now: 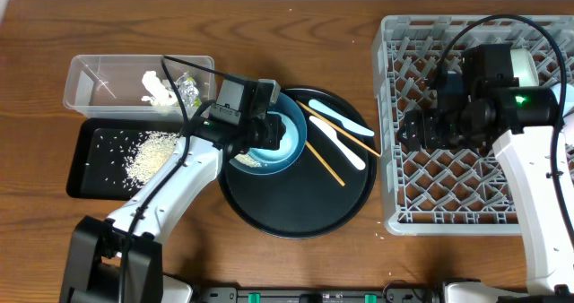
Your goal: Sort waste into correct bins and load items into the dishwasher rack
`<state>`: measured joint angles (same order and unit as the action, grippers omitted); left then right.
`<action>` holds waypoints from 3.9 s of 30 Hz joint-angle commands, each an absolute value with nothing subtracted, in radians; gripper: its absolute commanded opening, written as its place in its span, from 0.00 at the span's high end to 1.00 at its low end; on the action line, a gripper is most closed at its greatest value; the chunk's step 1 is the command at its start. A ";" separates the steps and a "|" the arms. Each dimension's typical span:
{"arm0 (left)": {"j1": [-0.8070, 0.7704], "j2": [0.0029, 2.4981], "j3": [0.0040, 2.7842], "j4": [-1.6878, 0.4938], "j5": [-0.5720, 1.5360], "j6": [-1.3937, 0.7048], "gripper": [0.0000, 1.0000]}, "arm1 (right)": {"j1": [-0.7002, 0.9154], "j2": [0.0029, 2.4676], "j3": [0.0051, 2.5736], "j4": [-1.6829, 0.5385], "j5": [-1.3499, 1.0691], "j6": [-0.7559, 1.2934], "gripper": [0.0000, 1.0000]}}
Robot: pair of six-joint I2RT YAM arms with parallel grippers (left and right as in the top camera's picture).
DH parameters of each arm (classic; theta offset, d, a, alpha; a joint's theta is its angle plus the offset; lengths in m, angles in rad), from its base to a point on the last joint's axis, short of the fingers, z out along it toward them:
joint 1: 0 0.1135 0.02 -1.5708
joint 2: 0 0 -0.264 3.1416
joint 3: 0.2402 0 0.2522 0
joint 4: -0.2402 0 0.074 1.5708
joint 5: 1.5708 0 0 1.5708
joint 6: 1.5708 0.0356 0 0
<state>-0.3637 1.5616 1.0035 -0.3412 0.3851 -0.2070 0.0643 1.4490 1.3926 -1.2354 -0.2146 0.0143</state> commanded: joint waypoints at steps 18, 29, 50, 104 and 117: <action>0.112 1.211 1.008 -0.819 0.237 -0.203 0.43 | 0.319 1.448 1.412 -1.013 -0.278 -0.061 0.12; 0.376 1.222 1.008 -0.920 0.237 -0.204 0.42 | 0.618 1.675 1.412 -0.708 -0.220 -0.017 0.15; 0.377 1.222 1.005 -0.919 0.238 -0.204 0.40 | 0.649 2.016 1.412 -0.504 -0.187 0.075 0.34; 0.377 1.222 1.005 -0.915 0.238 -0.204 0.39 | 0.161 1.670 1.541 -0.366 0.916 -0.197 0.99; 0.377 1.222 1.005 -0.916 0.238 -0.204 0.39 | -0.038 1.841 1.541 -0.178 1.051 -0.445 0.99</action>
